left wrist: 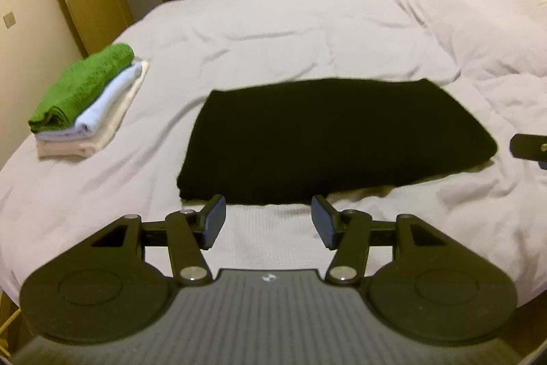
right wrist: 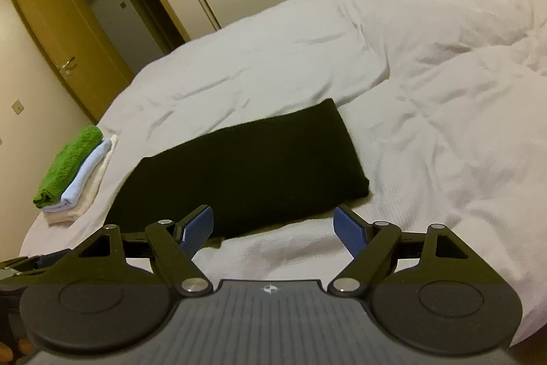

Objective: Fold clothes

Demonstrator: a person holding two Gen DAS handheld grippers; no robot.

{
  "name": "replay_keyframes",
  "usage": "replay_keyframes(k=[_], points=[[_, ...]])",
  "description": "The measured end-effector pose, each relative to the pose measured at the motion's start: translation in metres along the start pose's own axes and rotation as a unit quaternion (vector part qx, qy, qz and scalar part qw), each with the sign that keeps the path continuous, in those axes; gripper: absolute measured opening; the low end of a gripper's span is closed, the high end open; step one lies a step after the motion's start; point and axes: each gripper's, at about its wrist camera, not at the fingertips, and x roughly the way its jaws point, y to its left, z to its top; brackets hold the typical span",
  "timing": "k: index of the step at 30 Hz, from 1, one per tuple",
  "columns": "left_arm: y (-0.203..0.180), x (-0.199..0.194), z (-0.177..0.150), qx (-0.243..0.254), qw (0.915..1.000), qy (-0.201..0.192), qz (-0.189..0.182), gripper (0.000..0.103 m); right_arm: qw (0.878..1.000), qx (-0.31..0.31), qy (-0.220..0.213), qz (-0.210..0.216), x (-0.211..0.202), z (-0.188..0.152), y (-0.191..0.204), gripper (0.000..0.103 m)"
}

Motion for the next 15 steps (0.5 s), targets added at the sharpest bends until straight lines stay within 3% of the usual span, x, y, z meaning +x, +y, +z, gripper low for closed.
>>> replay_keyframes(k=[7, 15], points=[[0.011, -0.037, -0.027, 0.027, 0.9993, -0.024, -0.007, 0.054, 0.999, 0.011, -0.037, 0.004, -0.040, -0.032, 0.016, 0.080], [0.026, -0.060, -0.036, 0.004, 0.9983, -0.048, -0.032, 0.056, 0.998, -0.015, -0.053, -0.015, -0.065, -0.045, 0.038, 0.080]])
